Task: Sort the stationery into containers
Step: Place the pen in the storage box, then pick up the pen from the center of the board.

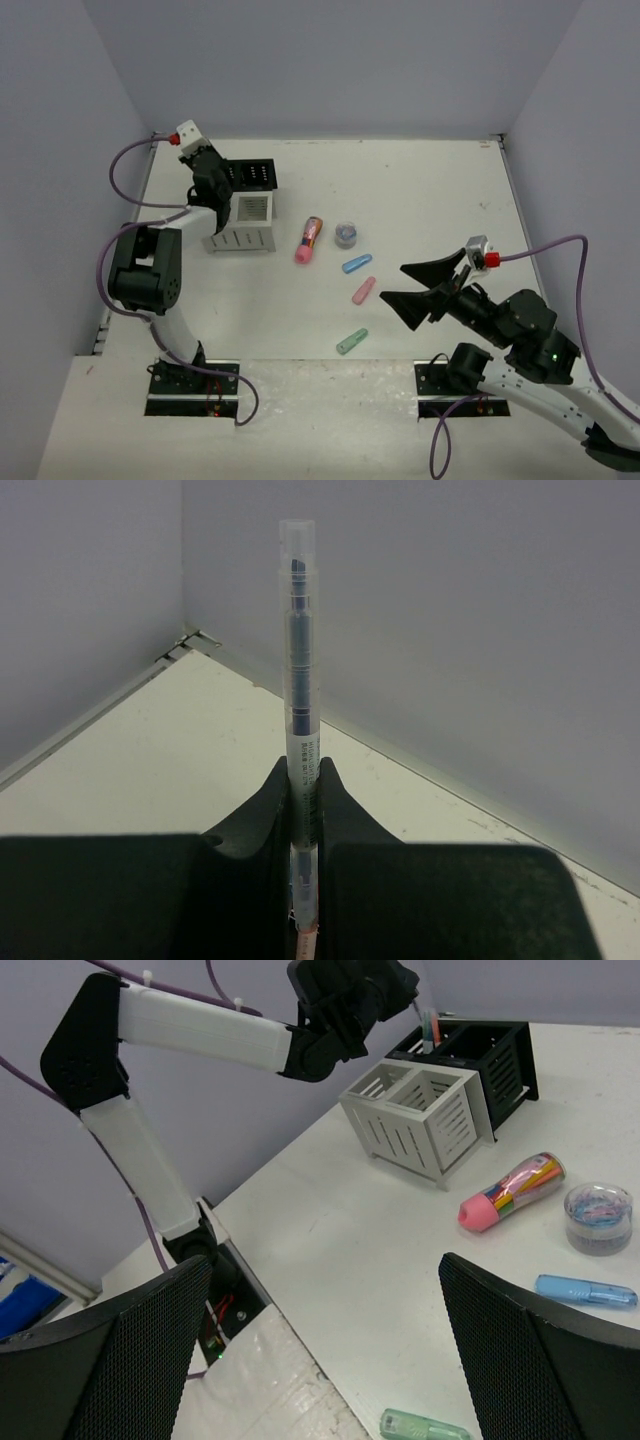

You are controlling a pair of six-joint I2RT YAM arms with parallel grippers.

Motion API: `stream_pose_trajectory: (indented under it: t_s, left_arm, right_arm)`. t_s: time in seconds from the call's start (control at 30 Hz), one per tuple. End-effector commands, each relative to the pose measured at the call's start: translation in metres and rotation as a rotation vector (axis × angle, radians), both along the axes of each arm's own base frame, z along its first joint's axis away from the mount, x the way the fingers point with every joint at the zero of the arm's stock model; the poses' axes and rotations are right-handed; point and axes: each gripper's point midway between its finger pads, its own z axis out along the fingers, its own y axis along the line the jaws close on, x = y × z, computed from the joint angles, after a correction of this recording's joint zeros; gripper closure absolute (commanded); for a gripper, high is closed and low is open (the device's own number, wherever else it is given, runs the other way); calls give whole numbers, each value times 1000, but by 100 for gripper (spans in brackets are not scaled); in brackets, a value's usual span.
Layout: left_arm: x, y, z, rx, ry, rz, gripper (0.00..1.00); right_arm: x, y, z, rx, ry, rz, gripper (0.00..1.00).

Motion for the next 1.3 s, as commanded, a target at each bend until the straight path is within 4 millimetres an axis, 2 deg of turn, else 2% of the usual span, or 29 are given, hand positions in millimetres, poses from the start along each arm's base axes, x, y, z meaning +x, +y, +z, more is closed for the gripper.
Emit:
stream_pose_trajectory:
  t_s: [0.0,0.1,0.13,0.23,0.3,0.33,0.47,0.53,0.67,0.73,0.8,0.87,0.9,0.97,1.0,1.07,1.1,1.13,1.27]
  left_arm:
    - [5,6,11,-31,-104,0,100]
    - [7,5,-7,-57,-72,-12,99]
    - [7,4,-12,-66,-63,-18,96]
    - [5,0,-20,-80,-36,-39,67]
    - [4,-5,-21,-89,-8,-70,44]
    - [3,-7,-22,-93,10,-81,39]
    - [-5,-1,-20,-145,83,-24,33]
    - [-10,4,-11,-157,93,13,23]
    - [-23,8,36,-211,72,49,1]
    - [-31,7,70,-246,37,39,0]
    - [-55,2,112,-299,-7,-5,0]
    - [-89,-2,153,-340,-79,-58,0]
    - [-108,-6,164,-352,-90,-95,0]
    - [-137,-20,163,-357,-76,-203,0]
    - [-161,-29,181,-337,-114,-287,0]
    - [-185,-38,167,-304,-82,-359,0]
    - [-198,-42,167,-287,-77,-391,0]
    - [-220,-47,166,-243,-60,-447,0]
    - [-259,-49,117,-172,100,-494,0]
  right_arm:
    - [-4,-1,16,20,-28,19,1]
    - [-2,1,15,7,-24,17,1]
    - [-2,2,15,4,-23,17,1]
    - [1,5,13,-12,-19,13,1]
    - [4,6,12,-18,-16,6,1]
    - [4,6,13,-17,-17,4,1]
    - [9,11,13,-25,-7,-9,1]
    - [13,14,12,-40,1,-14,1]
    - [26,23,2,-79,30,-49,1]
    - [35,27,-4,-106,55,-78,1]
    - [44,36,-12,-134,102,-100,1]
    - [51,40,-16,-142,139,-128,1]
    - [56,42,-20,-152,158,-148,1]
    - [67,44,-29,-179,202,-196,1]
    - [73,41,-35,-191,229,-234,1]
    - [86,35,-52,-235,291,-310,1]
    - [91,31,-61,-251,321,-343,1]
    - [101,22,-67,-245,364,-405,1]
    - [121,2,-108,-284,523,-547,1]
